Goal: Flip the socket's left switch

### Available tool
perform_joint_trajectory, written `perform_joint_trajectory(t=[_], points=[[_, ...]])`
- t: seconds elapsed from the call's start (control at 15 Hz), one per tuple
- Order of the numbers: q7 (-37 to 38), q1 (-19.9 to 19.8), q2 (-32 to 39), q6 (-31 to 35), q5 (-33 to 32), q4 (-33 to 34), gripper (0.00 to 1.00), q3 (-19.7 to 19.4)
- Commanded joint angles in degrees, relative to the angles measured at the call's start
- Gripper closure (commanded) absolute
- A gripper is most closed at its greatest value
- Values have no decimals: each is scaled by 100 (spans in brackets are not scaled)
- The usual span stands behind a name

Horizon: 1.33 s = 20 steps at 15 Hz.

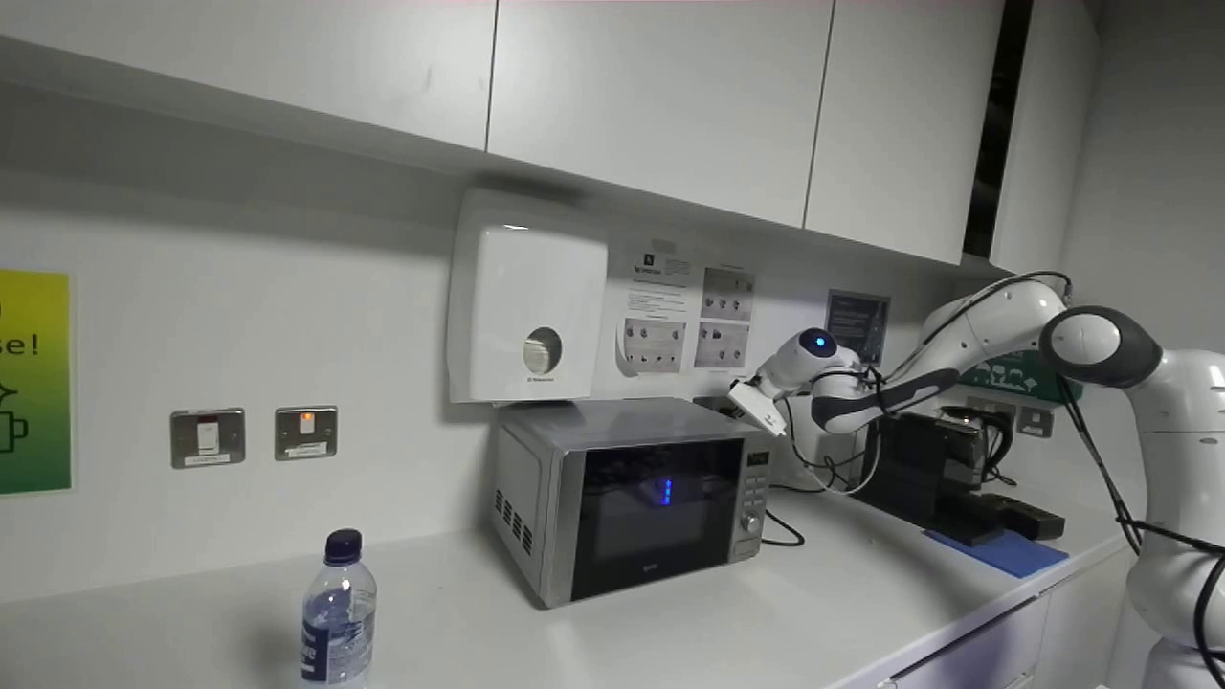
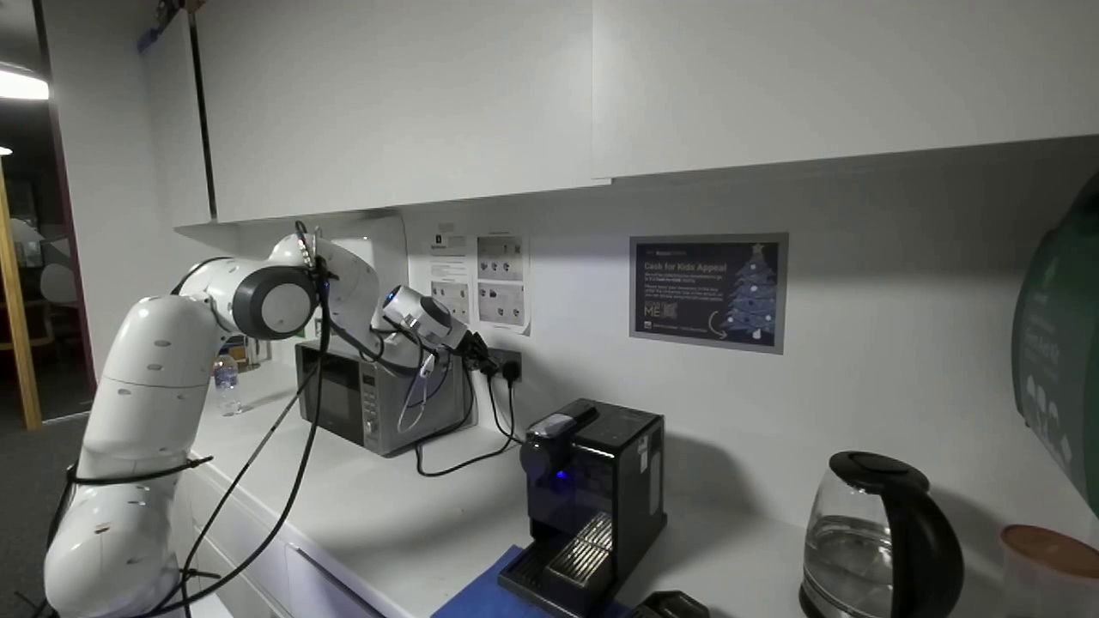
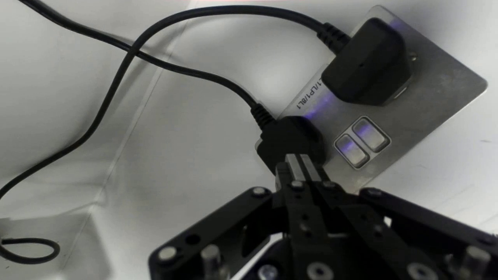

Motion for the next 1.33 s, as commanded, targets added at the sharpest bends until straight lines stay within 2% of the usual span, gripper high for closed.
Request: perform_joint_trajectory(t=[0.0, 0.6, 1.27], points=[[445, 92, 204, 299, -564, 324, 100, -112], [1018, 128, 494, 346, -1378, 694, 100, -77], [1051, 297, 834, 295, -1585, 1093, 100, -56]])
